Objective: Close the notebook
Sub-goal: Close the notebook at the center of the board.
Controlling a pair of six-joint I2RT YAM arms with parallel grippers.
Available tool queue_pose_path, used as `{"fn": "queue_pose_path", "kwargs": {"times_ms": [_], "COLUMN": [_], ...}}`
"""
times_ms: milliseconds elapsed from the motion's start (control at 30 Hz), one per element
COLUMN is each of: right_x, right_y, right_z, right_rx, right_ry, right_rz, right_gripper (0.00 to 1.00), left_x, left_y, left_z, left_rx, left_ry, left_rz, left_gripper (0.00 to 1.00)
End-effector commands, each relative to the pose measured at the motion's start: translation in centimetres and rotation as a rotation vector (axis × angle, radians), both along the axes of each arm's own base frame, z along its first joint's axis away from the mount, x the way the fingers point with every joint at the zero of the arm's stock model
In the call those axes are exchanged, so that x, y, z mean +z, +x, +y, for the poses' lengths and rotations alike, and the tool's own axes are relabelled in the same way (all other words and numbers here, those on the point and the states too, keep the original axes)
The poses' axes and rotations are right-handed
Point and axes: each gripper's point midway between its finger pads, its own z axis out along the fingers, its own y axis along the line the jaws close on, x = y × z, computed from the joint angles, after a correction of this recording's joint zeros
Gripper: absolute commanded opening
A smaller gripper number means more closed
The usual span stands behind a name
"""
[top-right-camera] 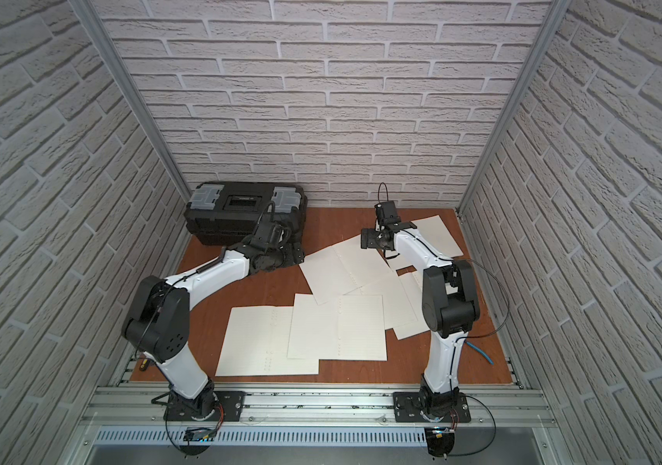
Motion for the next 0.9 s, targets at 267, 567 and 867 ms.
{"fn": "queue_pose_path", "kwargs": {"times_ms": [267,567,867], "right_x": [-2.3,-3.3,-4.2], "right_y": [0.3,0.4,0.8], "right_z": [0.5,-0.4,-0.3], "right_rx": [0.016,-0.021,0.000], "right_ry": [-0.005,-0.006,0.004], "right_rz": [0.082,0.119,0.150], "right_gripper": [0.87,0.81,0.80], "left_x": [-1.1,-3.3,-4.8], "left_y": [0.1,-0.3,-0.9], "left_z": [-3.2,-4.7,-4.8], "left_rx": [-0.019,-0.030,-0.022], "left_ry": [-0.072,-0.063,-0.042], "left_rz": [0.049,0.133,0.193], "left_gripper": [0.98,0.98,0.91]}}
